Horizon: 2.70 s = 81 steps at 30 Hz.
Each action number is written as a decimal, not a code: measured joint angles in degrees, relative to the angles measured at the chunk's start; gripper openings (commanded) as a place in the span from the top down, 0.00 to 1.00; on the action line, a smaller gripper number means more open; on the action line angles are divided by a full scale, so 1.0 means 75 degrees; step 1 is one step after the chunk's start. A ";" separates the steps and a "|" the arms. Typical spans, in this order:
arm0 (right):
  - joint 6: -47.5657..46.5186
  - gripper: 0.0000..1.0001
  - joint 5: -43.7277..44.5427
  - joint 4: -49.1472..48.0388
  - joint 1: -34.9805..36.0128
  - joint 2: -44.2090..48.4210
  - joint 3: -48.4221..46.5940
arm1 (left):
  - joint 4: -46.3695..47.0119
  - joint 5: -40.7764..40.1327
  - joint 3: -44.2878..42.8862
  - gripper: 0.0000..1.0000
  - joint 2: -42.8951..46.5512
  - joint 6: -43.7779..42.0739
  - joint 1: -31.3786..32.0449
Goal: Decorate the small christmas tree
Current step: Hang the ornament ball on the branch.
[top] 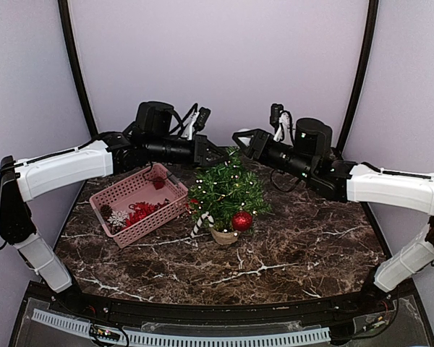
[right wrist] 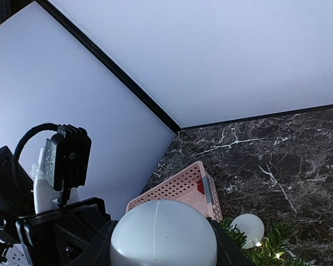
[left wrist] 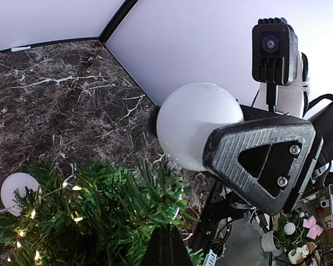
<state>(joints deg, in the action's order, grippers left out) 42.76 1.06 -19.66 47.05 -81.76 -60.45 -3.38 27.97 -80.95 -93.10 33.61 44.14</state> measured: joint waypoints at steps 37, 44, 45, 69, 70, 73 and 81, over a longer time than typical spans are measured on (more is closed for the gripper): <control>0.0108 0.60 -0.0338 -0.0236 0.0137 0.0466 -0.0012 | 0.0012 -0.0280 -0.0137 1.00 0.0289 -0.0402 0.0000; 0.0111 0.60 -0.0338 -0.0230 0.0152 0.0431 -0.0023 | -0.0070 -0.0230 -0.0254 1.00 0.0289 -0.0388 0.0000; 0.0111 0.60 -0.0338 -0.0230 0.0154 0.0428 -0.0023 | -0.0082 -0.0213 -0.0254 1.00 0.0286 -0.0385 0.0000; -0.0160 0.60 -0.0041 -0.0230 0.0178 0.0274 -0.0119 | -0.0373 -0.0478 -0.0717 1.00 -0.0017 -0.0737 0.0000; -0.0181 0.60 -0.0017 -0.0230 0.0178 0.0271 -0.0122 | -0.0376 -0.0487 -0.0717 1.00 -0.0017 -0.0761 0.0000; -0.0233 0.60 0.0047 -0.0230 0.0178 0.0245 -0.0122 | -0.0408 -0.0539 -0.0717 1.00 -0.0061 -0.0831 0.0000; -0.0242 0.60 0.0146 -0.0233 0.0178 0.0224 -0.0122 | -0.0487 -0.0664 -0.0717 1.00 -0.0245 -0.0947 0.0000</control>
<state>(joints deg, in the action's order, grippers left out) 40.95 2.15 -21.41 48.38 -80.07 -61.36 -7.03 22.98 -86.32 -94.94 26.50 44.14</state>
